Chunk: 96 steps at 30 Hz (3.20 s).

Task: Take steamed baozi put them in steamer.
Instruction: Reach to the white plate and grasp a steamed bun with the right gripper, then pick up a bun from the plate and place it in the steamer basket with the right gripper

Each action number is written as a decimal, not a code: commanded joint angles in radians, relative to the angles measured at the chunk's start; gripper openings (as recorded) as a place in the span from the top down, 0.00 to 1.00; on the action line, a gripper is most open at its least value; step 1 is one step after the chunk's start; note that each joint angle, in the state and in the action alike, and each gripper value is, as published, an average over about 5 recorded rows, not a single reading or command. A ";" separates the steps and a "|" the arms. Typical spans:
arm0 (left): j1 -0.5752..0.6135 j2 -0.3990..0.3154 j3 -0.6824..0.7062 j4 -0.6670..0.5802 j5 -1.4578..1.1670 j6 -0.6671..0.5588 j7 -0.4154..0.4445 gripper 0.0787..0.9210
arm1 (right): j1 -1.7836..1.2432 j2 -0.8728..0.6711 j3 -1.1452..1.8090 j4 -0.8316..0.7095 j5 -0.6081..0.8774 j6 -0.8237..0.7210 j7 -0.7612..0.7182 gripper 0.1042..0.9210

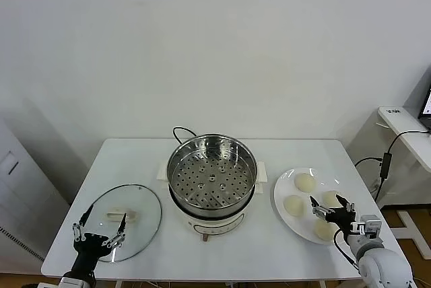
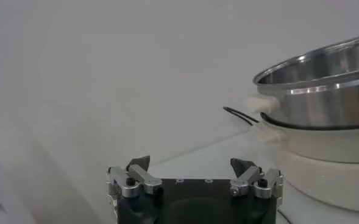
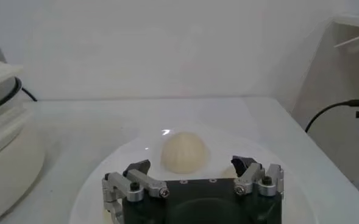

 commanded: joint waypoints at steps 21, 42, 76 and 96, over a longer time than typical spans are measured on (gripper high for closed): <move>-0.028 0.023 0.003 -0.002 -0.006 0.011 -0.002 0.12 | 1.117 -0.602 -0.766 -0.534 -0.681 0.351 -1.235 0.12; -0.064 0.070 0.007 0.010 -0.010 0.041 -0.006 0.12 | 1.243 -0.197 -1.035 -0.867 -0.814 0.411 -1.137 0.12; -0.056 0.081 -0.005 0.004 -0.017 0.036 -0.006 0.12 | 1.252 -0.114 -1.085 -0.959 -0.870 0.430 -1.020 0.50; -0.042 0.087 -0.049 -0.027 -0.049 0.027 -0.004 0.12 | 2.096 -0.033 -1.896 -0.672 -0.255 0.527 -1.140 0.63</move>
